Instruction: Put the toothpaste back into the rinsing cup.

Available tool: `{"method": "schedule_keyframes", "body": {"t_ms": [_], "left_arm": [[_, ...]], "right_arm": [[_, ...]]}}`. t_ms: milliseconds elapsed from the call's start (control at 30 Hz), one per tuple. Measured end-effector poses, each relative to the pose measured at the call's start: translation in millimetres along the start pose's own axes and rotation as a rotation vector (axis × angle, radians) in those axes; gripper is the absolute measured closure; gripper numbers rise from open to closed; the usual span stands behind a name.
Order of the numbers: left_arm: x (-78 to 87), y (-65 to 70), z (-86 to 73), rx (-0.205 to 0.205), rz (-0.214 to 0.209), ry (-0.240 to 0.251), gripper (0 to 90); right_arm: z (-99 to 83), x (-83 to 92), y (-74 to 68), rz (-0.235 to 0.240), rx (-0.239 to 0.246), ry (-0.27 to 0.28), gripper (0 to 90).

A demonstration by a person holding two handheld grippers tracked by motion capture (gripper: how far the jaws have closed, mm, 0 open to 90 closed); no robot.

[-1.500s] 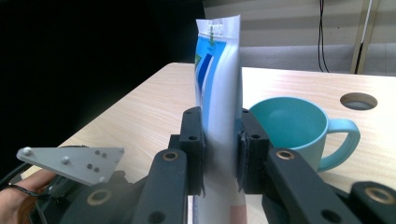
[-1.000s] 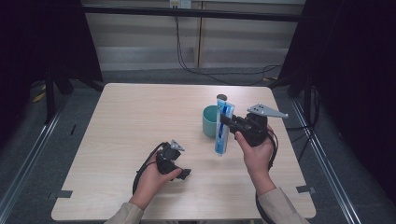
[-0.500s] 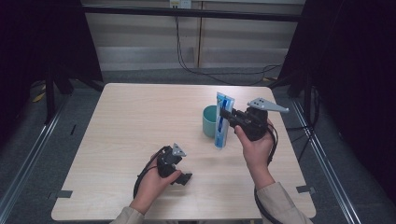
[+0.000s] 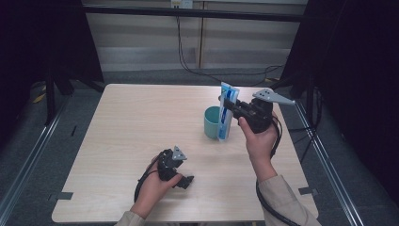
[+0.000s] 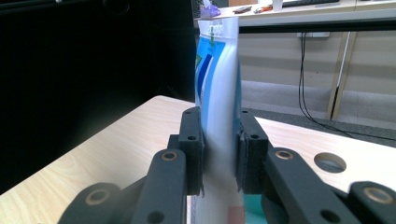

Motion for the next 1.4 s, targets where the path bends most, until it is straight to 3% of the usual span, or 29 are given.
{"method": "schedule_keyframes", "body": {"t_ms": [467,600,1400], "left_arm": [[-0.6,-0.1,-1.4,-0.008,-0.005,0.048,0.0],[-0.9,-0.5,-1.4,-0.009,-0.004,0.077,0.0],[0.3,-1.5,-2.7,-0.02,0.001,0.074,0.0]], "right_arm": [[20.4,-11.3,-1.2,-0.021,0.008,0.023,75.7],[25.5,-16.7,0.5,-0.018,-0.014,0.034,75.7],[41.0,-42.4,10.1,-0.072,0.008,0.049,75.7]]}}
Point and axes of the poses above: each handheld gripper's, and its own axes: x roughly backward along the jaws, z roughly out of its top, y roughly to its right, the point moved 10 cm from there along -x, roughly forward along the jaws, and after that the axes turned 4 degrees about -z, right-handed, at the moved point
